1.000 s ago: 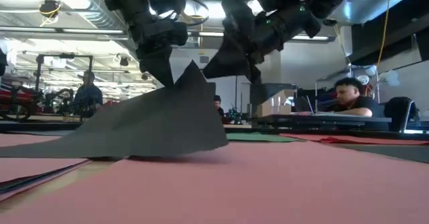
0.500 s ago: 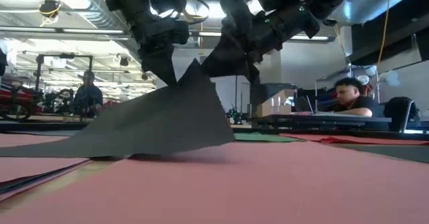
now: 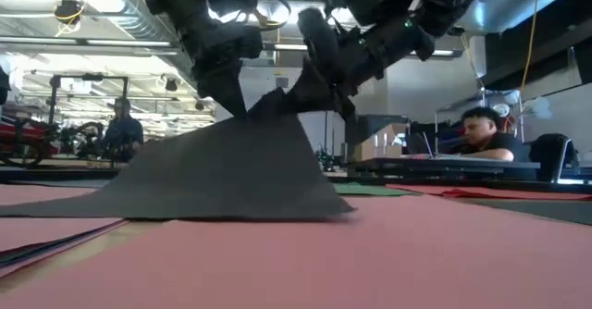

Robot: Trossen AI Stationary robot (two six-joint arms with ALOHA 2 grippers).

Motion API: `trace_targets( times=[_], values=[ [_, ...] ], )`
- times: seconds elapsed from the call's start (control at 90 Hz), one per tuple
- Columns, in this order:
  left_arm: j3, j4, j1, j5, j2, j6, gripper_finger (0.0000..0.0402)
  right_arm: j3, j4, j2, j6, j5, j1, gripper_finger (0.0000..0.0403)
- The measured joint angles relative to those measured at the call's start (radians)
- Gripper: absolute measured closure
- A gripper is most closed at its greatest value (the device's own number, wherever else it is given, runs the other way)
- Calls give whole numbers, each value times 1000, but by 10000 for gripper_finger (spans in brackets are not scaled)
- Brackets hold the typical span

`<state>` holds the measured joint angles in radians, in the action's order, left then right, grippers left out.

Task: Organize paper
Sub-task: Stack the black paper on top of the other black paper

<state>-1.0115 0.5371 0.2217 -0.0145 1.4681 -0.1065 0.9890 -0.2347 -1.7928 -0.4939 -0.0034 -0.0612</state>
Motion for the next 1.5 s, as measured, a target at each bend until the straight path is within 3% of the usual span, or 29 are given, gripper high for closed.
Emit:
trace_targets(
  times=[0.489,0.844,1.2,1.5],
  values=[
    [0,-3,-17,-1,-29,43,398,0,89,47,60,-15,1,403],
    [0,1,-27,0,-41,60,401,0,60,51,73,-34,2,399],
    [0,2,-28,0,-41,53,401,-1,51,56,72,-16,2,298],
    [0,4,-28,0,-41,54,402,-1,48,128,87,-3,2,347]
  ],
)
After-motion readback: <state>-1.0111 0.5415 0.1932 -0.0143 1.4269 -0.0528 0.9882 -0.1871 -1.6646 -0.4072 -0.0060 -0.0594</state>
